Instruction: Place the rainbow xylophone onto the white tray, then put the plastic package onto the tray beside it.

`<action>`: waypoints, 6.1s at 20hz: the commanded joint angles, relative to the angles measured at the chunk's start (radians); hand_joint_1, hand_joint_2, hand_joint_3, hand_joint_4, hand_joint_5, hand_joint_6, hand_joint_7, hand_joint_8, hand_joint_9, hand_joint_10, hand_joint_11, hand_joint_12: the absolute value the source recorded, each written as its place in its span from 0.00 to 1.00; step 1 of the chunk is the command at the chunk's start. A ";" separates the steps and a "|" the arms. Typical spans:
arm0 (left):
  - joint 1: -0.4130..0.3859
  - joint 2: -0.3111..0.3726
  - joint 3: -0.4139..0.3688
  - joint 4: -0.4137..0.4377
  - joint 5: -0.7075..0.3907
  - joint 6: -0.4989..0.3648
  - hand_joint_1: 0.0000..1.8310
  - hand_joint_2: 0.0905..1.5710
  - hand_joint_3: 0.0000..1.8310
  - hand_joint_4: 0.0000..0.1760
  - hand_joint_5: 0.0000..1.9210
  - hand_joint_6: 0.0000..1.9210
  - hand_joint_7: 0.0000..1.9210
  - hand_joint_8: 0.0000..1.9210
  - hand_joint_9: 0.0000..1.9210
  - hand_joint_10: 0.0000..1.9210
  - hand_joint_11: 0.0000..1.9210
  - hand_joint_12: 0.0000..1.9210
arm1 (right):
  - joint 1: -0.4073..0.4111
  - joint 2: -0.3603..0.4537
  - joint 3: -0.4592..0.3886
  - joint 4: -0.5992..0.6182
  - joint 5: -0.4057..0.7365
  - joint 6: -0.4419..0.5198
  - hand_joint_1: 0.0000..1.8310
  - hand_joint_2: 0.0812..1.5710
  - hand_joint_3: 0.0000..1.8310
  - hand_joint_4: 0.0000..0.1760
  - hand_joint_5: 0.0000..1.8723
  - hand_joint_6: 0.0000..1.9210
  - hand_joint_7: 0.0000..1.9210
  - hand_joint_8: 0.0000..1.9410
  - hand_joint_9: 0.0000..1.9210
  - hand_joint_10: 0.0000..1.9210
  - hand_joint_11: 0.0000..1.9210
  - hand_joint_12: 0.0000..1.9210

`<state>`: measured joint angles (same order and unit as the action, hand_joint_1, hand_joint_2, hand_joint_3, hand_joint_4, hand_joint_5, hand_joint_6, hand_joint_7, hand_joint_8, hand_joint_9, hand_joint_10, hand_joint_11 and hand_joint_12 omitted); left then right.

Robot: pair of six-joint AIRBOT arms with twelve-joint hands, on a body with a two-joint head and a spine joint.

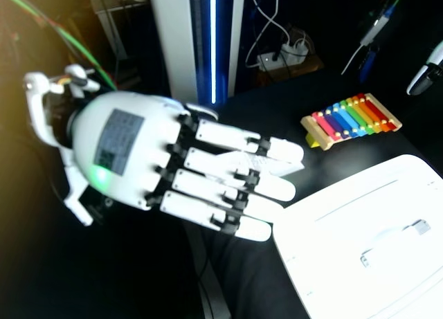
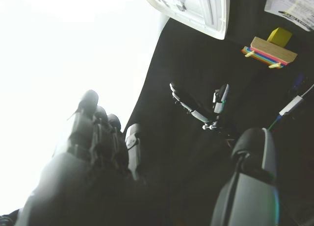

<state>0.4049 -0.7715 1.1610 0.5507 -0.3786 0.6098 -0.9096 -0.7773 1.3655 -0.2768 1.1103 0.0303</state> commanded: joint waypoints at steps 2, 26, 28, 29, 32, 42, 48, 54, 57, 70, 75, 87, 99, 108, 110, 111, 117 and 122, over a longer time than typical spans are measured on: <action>-0.011 -0.003 0.002 -0.018 -0.084 0.002 0.33 0.57 0.00 0.13 0.00 0.00 0.10 0.00 0.14 0.01 0.05 0.30 | 0.011 -0.002 0.005 0.060 0.099 0.009 0.31 0.53 0.01 0.05 0.01 0.00 0.01 0.01 0.01 0.00 0.00 0.00; 0.215 0.030 -0.087 0.149 -0.273 -0.322 0.35 0.39 0.00 0.00 0.00 0.00 0.01 0.00 0.01 0.00 0.00 0.10 | 0.011 -0.003 -0.001 0.060 0.099 0.009 0.30 0.55 0.00 0.00 0.00 0.00 0.02 0.00 0.02 0.00 0.01 0.02; 0.218 0.026 -0.090 0.197 -0.258 -0.362 0.39 0.38 0.00 0.00 0.00 0.00 0.00 0.00 0.00 0.00 0.00 0.05 | 0.011 -0.005 -0.001 0.060 0.099 0.009 0.30 0.56 0.00 0.00 0.00 0.00 0.02 0.00 0.01 0.00 0.00 0.02; 0.218 0.021 -0.090 0.217 -0.251 -0.375 0.40 0.37 0.00 0.00 0.00 0.00 0.00 0.00 0.00 0.00 0.01 0.05 | 0.011 -0.006 -0.001 0.060 0.099 0.009 0.31 0.56 0.00 0.00 0.00 0.00 0.02 0.00 0.01 0.00 0.00 0.01; 0.236 -0.004 -0.082 0.223 -0.241 -0.377 0.39 0.35 0.00 0.00 0.00 0.00 0.00 0.00 0.00 0.00 0.00 0.04 | 0.011 -0.010 -0.001 0.061 0.099 0.009 0.30 0.56 0.00 0.02 0.00 0.00 0.02 0.00 0.01 0.00 0.00 0.00; 0.319 -0.084 -0.044 0.255 -0.223 -0.445 0.29 0.30 0.00 0.00 0.00 0.00 0.00 0.00 0.01 0.00 0.03 0.04 | 0.011 -0.013 -0.003 0.063 0.099 0.009 0.30 0.58 0.00 0.20 0.00 0.00 0.02 0.00 0.01 0.00 0.00 0.00; 0.319 -0.125 -0.010 0.328 -0.202 -0.519 0.27 0.31 0.00 0.00 0.00 0.00 0.00 0.00 0.00 0.00 0.04 0.04 | 0.011 -0.016 -0.003 0.075 0.100 0.009 0.30 0.57 0.00 0.07 0.00 0.00 0.03 0.00 0.02 0.01 0.02 0.01; 0.320 -0.158 0.015 0.338 -0.165 -0.519 0.31 0.33 0.01 0.11 0.00 0.00 0.00 0.00 0.00 0.00 0.05 0.04 | 0.011 -0.020 -0.005 0.074 0.101 0.009 0.31 0.58 0.00 0.12 0.00 0.00 0.04 0.00 0.03 0.01 0.03 0.02; 0.330 -0.174 0.025 0.342 -0.148 -0.519 0.44 0.46 0.01 0.16 0.00 0.00 0.01 0.00 0.05 0.01 0.10 0.06 | 0.011 -0.020 -0.006 0.071 0.101 0.009 0.31 0.55 0.00 0.09 0.00 0.00 0.05 0.00 0.05 0.01 0.05 0.03; 0.384 -0.228 0.055 0.345 -0.121 -0.519 0.77 0.58 0.00 0.56 0.11 0.01 0.20 0.00 0.21 0.01 0.00 0.45 | 0.011 -0.020 -0.007 0.068 0.102 0.009 0.31 0.57 0.01 0.00 0.00 0.00 0.07 0.00 0.08 0.00 0.00 0.21; 0.383 -0.240 0.071 0.327 -0.122 -0.519 0.77 0.64 0.00 0.00 0.34 0.06 0.39 0.04 0.43 0.07 0.22 0.50 | 0.011 -0.023 -0.006 0.068 0.102 0.008 0.34 0.61 0.01 0.12 0.00 0.00 0.06 0.00 0.07 0.00 0.00 0.20; 0.370 -0.238 0.082 0.169 -0.154 -0.404 0.71 0.78 0.00 0.00 0.17 0.72 0.36 0.76 0.20 0.70 0.11 0.85 | 0.011 -0.027 -0.005 0.067 0.102 0.008 0.30 0.56 0.00 0.83 0.02 0.00 0.03 0.00 0.03 0.00 0.00 0.06; 0.248 -0.214 0.118 0.049 -0.221 -0.326 0.71 0.76 0.00 0.07 0.23 0.48 0.39 0.72 0.28 0.59 0.19 0.68 | 0.011 -0.029 -0.006 0.067 0.102 0.008 0.22 0.52 0.00 1.00 0.00 0.00 0.03 0.00 0.04 0.01 0.01 0.01; 0.063 -0.199 0.177 0.056 -0.208 -0.319 0.68 0.68 0.00 0.00 0.24 0.51 0.30 0.61 0.29 0.67 0.23 0.81 | 0.011 -0.043 0.000 0.067 0.102 0.008 0.21 0.48 0.00 1.00 0.00 0.00 0.04 0.00 0.06 0.02 0.00 0.17; 0.011 -0.221 0.210 0.079 -0.160 -0.319 0.72 0.74 0.00 0.00 0.24 0.52 0.40 0.69 0.31 0.67 0.25 0.83 | 0.011 -0.047 0.002 0.067 0.102 0.008 0.21 0.46 0.00 1.00 0.00 0.00 0.04 0.00 0.06 0.02 0.00 0.19; -0.016 -0.233 0.226 0.101 -0.130 -0.319 0.72 0.75 0.00 0.00 0.24 0.53 0.40 0.71 0.31 0.70 0.26 0.85 | 0.011 -0.049 0.003 0.067 0.102 0.008 0.21 0.46 0.00 1.00 0.00 0.00 0.04 0.00 0.06 0.02 0.00 0.22; -0.114 -0.352 0.347 0.150 -0.033 -0.319 0.70 0.62 0.00 0.00 0.32 0.39 0.34 0.45 0.33 0.53 0.28 0.72 | 0.011 -0.077 0.021 0.066 0.102 0.008 0.23 0.47 0.00 1.00 0.00 0.00 0.06 0.00 0.09 0.03 0.00 0.36; -0.130 -0.493 0.516 0.047 0.033 -0.287 0.70 0.74 0.00 0.00 0.27 0.58 0.43 0.67 0.36 0.58 0.32 0.78 | 0.015 -0.107 0.044 0.059 0.120 0.009 0.26 0.49 0.00 1.00 0.00 0.00 0.08 0.00 0.10 0.03 0.00 0.40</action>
<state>0.2859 -1.2732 1.6836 0.6132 -0.2630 0.3378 -0.9092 -0.8848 1.4036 -0.2817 1.1160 0.0296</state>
